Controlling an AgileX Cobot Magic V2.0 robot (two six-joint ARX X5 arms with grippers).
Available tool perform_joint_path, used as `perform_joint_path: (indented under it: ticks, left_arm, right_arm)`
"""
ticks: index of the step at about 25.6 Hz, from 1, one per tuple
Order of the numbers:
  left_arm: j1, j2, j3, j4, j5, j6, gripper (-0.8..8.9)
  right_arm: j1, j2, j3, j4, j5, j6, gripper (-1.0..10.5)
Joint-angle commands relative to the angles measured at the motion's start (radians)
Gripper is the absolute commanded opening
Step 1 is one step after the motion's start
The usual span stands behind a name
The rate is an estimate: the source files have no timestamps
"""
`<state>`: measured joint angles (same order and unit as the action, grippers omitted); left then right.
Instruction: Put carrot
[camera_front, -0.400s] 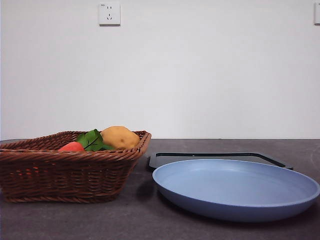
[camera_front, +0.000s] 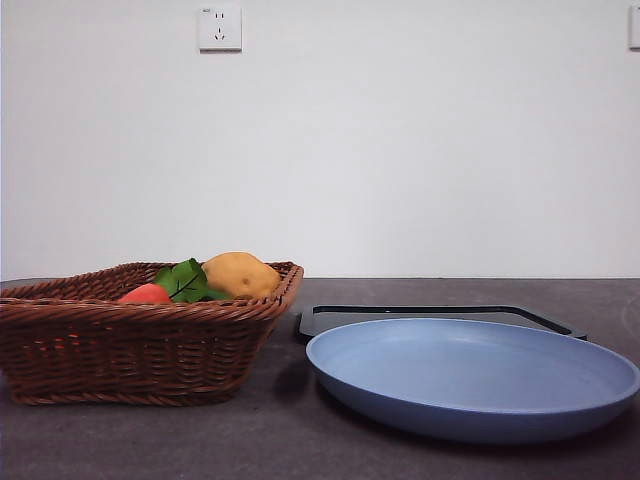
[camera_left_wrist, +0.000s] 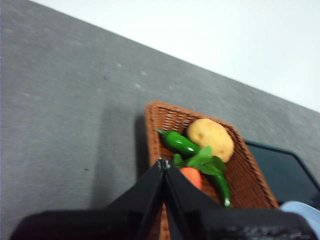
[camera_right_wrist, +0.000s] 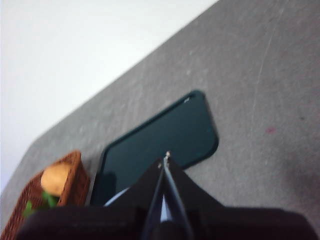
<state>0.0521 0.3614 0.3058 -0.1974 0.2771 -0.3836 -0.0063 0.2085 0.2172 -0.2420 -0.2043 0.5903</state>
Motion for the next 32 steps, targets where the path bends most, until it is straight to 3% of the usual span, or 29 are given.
perform_joint_path:
  ticks: [1,10,17,19,21,23,28,32]
  left_arm:
    - [-0.002,0.11,0.078,-0.008,0.053,0.051,0.07]
    - [-0.061,0.436,0.309,-0.121,0.201,0.181,0.07]
    - [-0.202,0.661,0.486,-0.327,0.214,0.288,0.1]
    - [-0.241,0.693,0.497,-0.327,0.214,0.286,0.65]
    - [-0.274,0.698,0.497,-0.323,0.21,0.28,2.25]
    - [-0.3,0.698,0.497,-0.319,0.196,0.28,2.58]
    - [-0.328,0.698,0.497,-0.316,0.193,0.275,2.58]
    - [-0.328,0.698,0.497,-0.32,0.193,0.275,2.58]
  right_arm:
    - [0.001,0.084,0.067,-0.024,-0.04,-0.053,0.0]
    - [0.001,0.412,0.257,-0.163,-0.192,-0.192,0.0]
    - [0.007,0.745,0.367,-0.326,-0.279,-0.348,0.2]
    - [0.019,0.831,0.367,-0.326,-0.294,-0.345,1.1]
    - [0.04,0.906,0.367,-0.312,-0.293,-0.344,2.0]
    - [0.065,0.971,0.367,-0.279,-0.29,-0.344,2.4]
    - [0.113,1.097,0.367,-0.137,-0.284,-0.275,2.3]
    - [0.114,1.157,0.367,-0.113,-0.284,-0.266,0.8]
